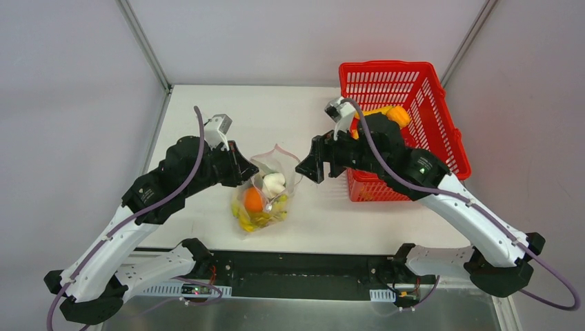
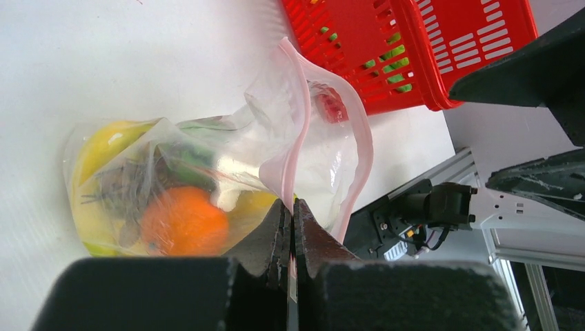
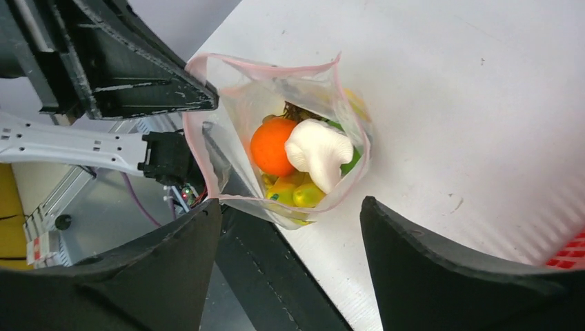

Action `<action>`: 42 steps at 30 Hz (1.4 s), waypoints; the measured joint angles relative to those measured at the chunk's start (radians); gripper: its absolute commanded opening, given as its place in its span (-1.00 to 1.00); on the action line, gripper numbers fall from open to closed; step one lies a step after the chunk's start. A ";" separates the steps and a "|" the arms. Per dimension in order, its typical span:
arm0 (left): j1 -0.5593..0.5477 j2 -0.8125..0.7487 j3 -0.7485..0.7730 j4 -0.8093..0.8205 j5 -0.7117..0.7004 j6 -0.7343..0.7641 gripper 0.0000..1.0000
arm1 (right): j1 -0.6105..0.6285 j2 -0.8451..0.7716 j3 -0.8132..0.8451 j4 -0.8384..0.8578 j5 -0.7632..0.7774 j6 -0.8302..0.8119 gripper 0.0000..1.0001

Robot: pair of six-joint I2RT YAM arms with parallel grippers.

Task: Place the food in the zip-top bag and seal the zipper
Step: Place the fake vegetable in the zipper food storage bag, then adjust the zipper food storage bag at the center of the board.

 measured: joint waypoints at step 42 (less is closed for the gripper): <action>0.000 0.078 0.308 -0.325 -0.266 0.087 -1.00 | 0.001 0.229 0.026 0.253 -0.178 0.224 -0.87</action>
